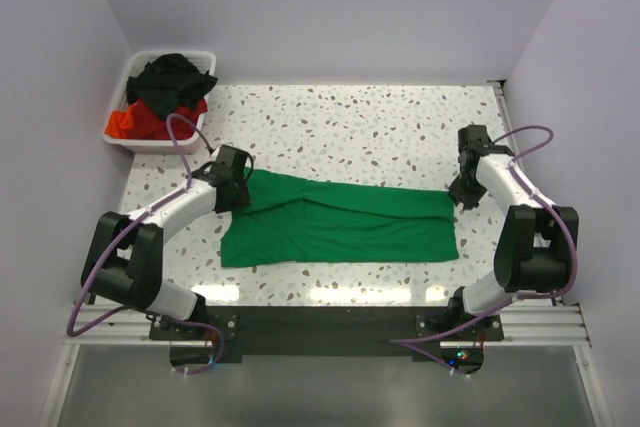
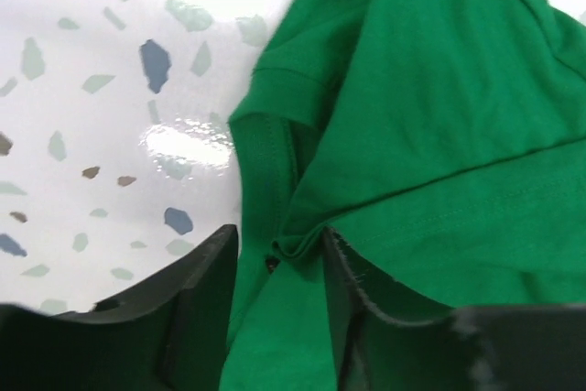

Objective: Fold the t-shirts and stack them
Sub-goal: Fold the tshirt

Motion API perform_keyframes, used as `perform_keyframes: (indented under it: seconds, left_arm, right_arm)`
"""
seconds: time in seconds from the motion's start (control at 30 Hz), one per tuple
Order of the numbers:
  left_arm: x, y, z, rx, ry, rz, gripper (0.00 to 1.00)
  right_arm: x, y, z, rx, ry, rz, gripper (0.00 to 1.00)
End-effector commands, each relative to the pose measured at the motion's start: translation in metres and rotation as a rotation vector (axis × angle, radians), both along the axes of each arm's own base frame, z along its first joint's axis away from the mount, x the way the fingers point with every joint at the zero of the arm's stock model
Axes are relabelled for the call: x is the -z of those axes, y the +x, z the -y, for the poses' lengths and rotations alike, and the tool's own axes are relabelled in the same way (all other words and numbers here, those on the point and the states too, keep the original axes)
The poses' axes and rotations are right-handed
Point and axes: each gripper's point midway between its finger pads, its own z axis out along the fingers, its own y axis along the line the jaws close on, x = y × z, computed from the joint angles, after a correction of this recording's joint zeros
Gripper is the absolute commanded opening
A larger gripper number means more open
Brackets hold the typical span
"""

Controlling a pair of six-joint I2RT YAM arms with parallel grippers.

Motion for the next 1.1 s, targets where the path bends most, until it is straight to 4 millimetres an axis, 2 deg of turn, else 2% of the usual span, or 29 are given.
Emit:
perform_keyframes:
  seconds: [0.0,0.17,0.27,0.37,0.4,0.47,0.5,0.53,0.6,0.67,0.87,0.93,0.97,1.03,1.07]
  left_arm:
    - [-0.028,0.007,-0.016,-0.114,0.047,0.091,0.50]
    - [-0.054,0.013,-0.027,-0.182,0.070,0.173,0.55]
    - [-0.067,0.023,-0.019,-0.150,0.037,0.213,0.56]
    - [-0.072,0.030,-0.009,-0.115,-0.003,0.220,0.57]
    - [-0.072,0.031,-0.006,-0.109,-0.013,0.215,0.57]
    - [-0.071,0.038,0.003,-0.088,-0.041,0.211,0.57]
    - [-0.071,0.041,0.005,-0.084,-0.051,0.206,0.57]
    - [-0.070,0.043,0.011,-0.070,-0.074,0.200,0.57]
    - [-0.068,0.052,0.020,-0.055,-0.093,0.180,0.57]
    - [-0.062,0.057,0.029,-0.027,-0.119,0.144,0.57]
    - [-0.048,0.067,0.054,0.091,-0.174,0.071,0.53]
    - [-0.049,0.073,0.060,0.123,-0.191,0.077,0.52]
    - [-0.049,0.077,0.066,0.140,-0.204,0.073,0.52]
    - [-0.048,0.082,0.072,0.162,-0.218,0.068,0.50]
    - [-0.049,0.085,0.074,0.168,-0.225,0.071,0.50]
  right_arm:
    - [-0.016,0.010,0.001,0.017,0.001,0.067,0.28]
    - [-0.011,0.029,-0.020,-0.055,0.098,0.129,0.27]
    - [-0.012,0.042,-0.038,-0.112,0.149,0.162,0.27]
    - [-0.019,0.056,-0.067,-0.204,0.156,0.185,0.27]
    - [-0.016,0.060,-0.075,-0.231,0.161,0.176,0.27]
    - [-0.023,0.071,-0.098,-0.295,0.173,0.197,0.27]
    - [-0.018,0.073,-0.110,-0.322,0.181,0.182,0.27]
    - [-0.022,0.079,-0.117,-0.329,0.196,0.198,0.27]
    - [-0.018,0.083,-0.131,-0.359,0.214,0.190,0.27]
    - [-0.021,0.090,-0.139,-0.370,0.224,0.200,0.27]
    - [-0.017,0.105,-0.173,-0.471,0.266,0.176,0.27]
    - [-0.024,0.112,-0.192,-0.527,0.280,0.187,0.27]
    - [-0.017,0.113,-0.199,-0.547,0.283,0.170,0.26]
    - [-0.024,0.119,-0.220,-0.603,0.302,0.186,0.26]
    - [-0.020,0.120,-0.227,-0.622,0.306,0.174,0.27]
